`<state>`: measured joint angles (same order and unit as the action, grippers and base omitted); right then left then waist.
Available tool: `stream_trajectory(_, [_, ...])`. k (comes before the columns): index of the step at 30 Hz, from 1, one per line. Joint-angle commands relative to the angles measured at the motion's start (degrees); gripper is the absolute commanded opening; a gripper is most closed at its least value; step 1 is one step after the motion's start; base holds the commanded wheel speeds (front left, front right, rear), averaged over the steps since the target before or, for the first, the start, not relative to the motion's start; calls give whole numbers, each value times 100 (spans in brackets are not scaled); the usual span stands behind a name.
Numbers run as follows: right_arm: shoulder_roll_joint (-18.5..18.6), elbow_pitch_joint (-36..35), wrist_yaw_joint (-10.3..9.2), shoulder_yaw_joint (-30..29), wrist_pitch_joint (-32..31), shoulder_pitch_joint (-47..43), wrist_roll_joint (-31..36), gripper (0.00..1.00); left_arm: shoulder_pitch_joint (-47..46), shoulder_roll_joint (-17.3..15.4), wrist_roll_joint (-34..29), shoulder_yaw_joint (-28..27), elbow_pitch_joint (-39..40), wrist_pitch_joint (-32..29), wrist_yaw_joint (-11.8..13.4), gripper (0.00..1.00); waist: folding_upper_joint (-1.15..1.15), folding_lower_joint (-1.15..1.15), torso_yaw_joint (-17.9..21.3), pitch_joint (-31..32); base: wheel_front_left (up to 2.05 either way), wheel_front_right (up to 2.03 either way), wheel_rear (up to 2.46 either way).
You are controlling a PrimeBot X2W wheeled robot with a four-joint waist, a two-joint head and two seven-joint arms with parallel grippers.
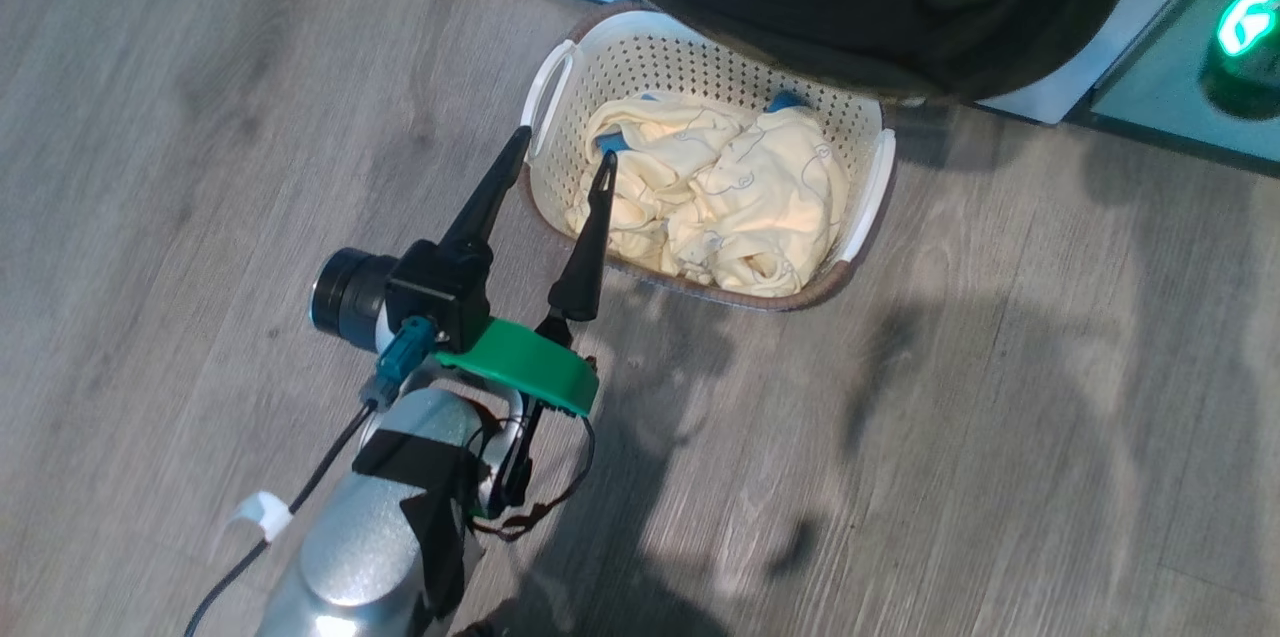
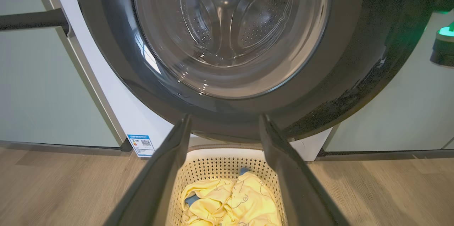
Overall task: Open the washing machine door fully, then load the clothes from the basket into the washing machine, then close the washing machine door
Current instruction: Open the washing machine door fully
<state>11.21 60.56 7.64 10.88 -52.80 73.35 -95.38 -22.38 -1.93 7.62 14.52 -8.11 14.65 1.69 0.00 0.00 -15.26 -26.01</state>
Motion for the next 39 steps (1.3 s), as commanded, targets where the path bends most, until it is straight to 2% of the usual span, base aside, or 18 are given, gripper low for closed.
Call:
stream_trajectory(1, [-205, -288, -15, 36, -105, -101, -68, 0, 37, -95, -55, -235, 172, 35, 10, 100, 0, 0, 25, 45, 0, 0, 0])
stream_trajectory(19, [-544, -1329, -15, 230, -394, -1654, -388, 0, 369, -95, -153, -287, -55, 35, -96, 100, 0, 0, 110, 699, 0, 0, 0])
stream_trajectory(39, [-798, -1708, -15, 784, -349, -2721, -867, 0, 771, -112, -277, -395, -265, 35, -197, 100, 0, 0, 71, 1491, 0, 0, 0])
